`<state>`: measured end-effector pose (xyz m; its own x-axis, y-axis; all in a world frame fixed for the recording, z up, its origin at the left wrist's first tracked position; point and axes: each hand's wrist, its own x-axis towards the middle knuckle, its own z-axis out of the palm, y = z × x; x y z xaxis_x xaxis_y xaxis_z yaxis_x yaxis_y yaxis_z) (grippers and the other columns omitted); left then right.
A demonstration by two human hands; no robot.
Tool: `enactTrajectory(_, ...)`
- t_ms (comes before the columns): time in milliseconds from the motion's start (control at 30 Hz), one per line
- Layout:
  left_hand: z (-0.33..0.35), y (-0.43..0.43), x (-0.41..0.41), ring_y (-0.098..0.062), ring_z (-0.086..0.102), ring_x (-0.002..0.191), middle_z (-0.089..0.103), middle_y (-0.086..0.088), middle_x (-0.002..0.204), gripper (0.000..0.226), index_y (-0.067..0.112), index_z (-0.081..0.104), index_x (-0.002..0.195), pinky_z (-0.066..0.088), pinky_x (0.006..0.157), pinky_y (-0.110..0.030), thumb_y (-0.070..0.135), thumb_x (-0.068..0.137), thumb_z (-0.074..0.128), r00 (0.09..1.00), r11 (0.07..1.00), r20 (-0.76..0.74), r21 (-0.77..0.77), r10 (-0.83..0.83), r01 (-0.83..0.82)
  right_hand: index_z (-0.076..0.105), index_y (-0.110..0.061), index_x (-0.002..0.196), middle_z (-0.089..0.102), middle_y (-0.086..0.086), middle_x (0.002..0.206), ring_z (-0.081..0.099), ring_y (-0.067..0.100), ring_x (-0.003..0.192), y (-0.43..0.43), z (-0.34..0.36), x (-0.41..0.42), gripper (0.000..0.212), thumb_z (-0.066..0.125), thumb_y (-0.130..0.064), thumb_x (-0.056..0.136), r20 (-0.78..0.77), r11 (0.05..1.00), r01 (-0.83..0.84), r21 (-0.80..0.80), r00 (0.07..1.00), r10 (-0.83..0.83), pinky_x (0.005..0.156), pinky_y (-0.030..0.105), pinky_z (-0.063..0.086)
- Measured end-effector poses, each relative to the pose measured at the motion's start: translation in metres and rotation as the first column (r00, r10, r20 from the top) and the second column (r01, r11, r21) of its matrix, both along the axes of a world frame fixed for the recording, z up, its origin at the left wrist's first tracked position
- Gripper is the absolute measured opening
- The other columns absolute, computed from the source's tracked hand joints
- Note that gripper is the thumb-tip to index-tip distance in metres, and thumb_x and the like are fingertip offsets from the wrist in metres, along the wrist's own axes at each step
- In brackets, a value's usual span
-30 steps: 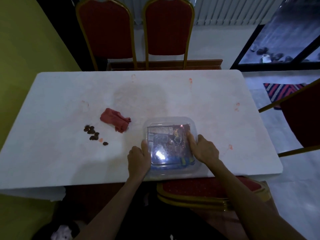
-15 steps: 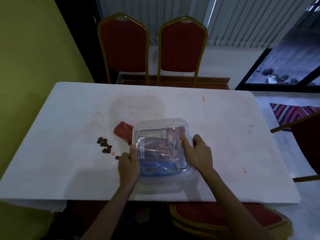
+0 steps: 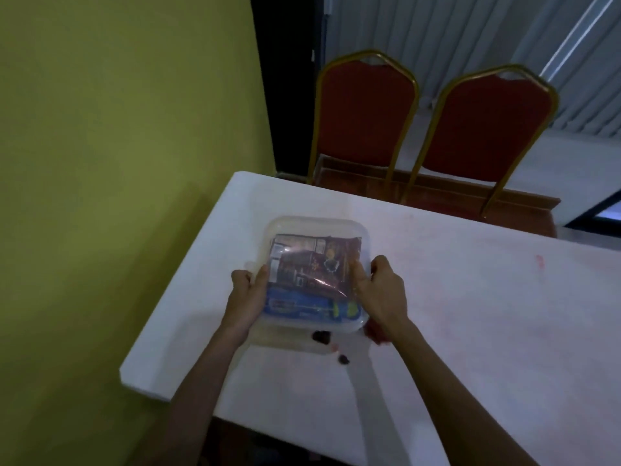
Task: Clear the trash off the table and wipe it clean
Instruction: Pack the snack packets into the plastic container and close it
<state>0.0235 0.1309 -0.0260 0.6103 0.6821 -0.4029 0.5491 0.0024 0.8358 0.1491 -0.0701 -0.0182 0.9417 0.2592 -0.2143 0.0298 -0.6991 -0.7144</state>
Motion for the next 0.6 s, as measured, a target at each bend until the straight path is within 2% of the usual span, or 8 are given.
enactTrajectory(133,-0.002,0.083,0.011,-0.02,0.053,0.076,0.045,-0.003,0.083,0.042,0.017,0.041,0.092,0.044,0.061,-0.034,0.055,0.09,0.058,0.999,0.999,-0.01,-0.038,-0.034,0.034,0.053,-0.019,0.097,0.064,-0.003,0.091,0.064,0.014,0.079,0.076,-0.008,0.017,0.06,0.037,-0.076,0.09,-0.001,0.999,-0.044,-0.013,0.999,0.044,0.073,0.039,0.059)
enactTrajectory(200,0.003,0.116,0.02,-0.026,0.06,0.078,0.054,-0.013,0.085,0.045,0.01,0.048,0.093,0.05,0.06,-0.04,0.05,0.085,0.068,1.0,0.996,0.0,-0.086,-0.002,0.002,0.052,-0.017,0.099,0.063,-0.001,0.094,0.064,0.017,0.083,0.106,-0.012,0.026,0.055,0.04,-0.07,0.093,-0.009,0.998,-0.066,-0.01,0.998,0.066,0.076,0.04,0.059)
enactTrajectory(267,0.007,0.14,0.034,-0.036,0.069,0.086,0.066,-0.025,0.098,0.063,-0.001,0.055,0.102,0.057,0.069,-0.054,0.051,0.074,0.076,0.997,0.988,0.016,-0.139,0.07,-0.068,0.052,-0.016,0.099,0.062,0.0,0.094,0.063,0.017,0.084,0.128,-0.014,0.035,0.046,0.047,-0.061,0.095,-0.032,0.995,-0.095,0.009,0.995,0.095,0.072,0.033,0.056)
enactTrajectory(367,0.007,0.169,0.057,-0.034,0.068,0.084,0.067,-0.024,0.097,0.04,0.005,0.056,0.094,0.055,0.081,-0.058,0.036,0.081,0.077,0.992,0.984,0.048,-0.14,0.119,-0.112,0.055,-0.016,0.096,0.06,-0.001,0.089,0.057,0.007,0.072,0.154,-0.019,0.051,0.037,0.058,-0.053,0.094,-0.047,0.992,-0.116,0.044,0.992,0.119,0.056,0.019,0.043)
enactTrajectory(400,0.007,0.178,0.064,-0.036,0.069,0.088,0.067,-0.022,0.099,0.04,0.007,0.056,0.095,0.056,0.083,-0.06,0.037,0.079,0.078,0.99,0.982,0.056,-0.15,0.128,-0.118,0.056,-0.016,0.096,0.061,0.0,0.09,0.056,0.006,0.07,0.161,-0.021,0.056,0.037,0.06,-0.053,0.093,-0.04,0.992,-0.115,0.045,0.992,0.117,0.054,0.018,0.039)
enactTrajectory(467,0.0,0.196,0.078,-0.041,0.069,0.095,0.069,-0.025,0.105,0.065,0.002,0.058,0.103,0.055,0.08,-0.064,0.049,0.065,0.082,0.991,0.979,0.052,-0.165,0.126,-0.116,0.058,-0.017,0.096,0.064,0.002,0.093,0.059,0.01,0.072,0.174,-0.028,0.067,0.036,0.061,-0.053,0.092,-0.038,0.994,-0.099,0.036,0.994,0.1,0.054,0.017,0.04)
enactTrajectory(533,-0.014,0.214,0.091,-0.039,0.071,0.087,0.07,-0.026,0.102,0.068,-0.003,0.061,0.104,0.058,0.072,-0.057,0.048,0.065,0.082,0.992,0.983,0.065,-0.16,0.105,-0.094,0.061,-0.017,0.098,0.066,0.004,0.098,0.062,0.015,0.078,0.188,-0.033,0.077,0.036,0.061,-0.052,0.092,-0.027,0.997,-0.072,0.029,0.997,0.073,0.061,0.02,0.047)
enactTrajectory(600,-0.012,0.221,0.104,-0.033,0.07,0.079,0.07,-0.023,0.098,0.049,-0.003,0.062,0.102,0.058,0.063,-0.044,0.036,0.078,0.079,0.992,0.981,0.054,-0.16,0.118,-0.108,0.064,-0.014,0.105,0.067,0.005,0.103,0.065,0.019,0.085,0.2,-0.037,0.087,0.041,0.061,-0.053,0.092,-0.023,0.998,-0.05,0.032,0.998,0.051,0.072,0.026,0.053)
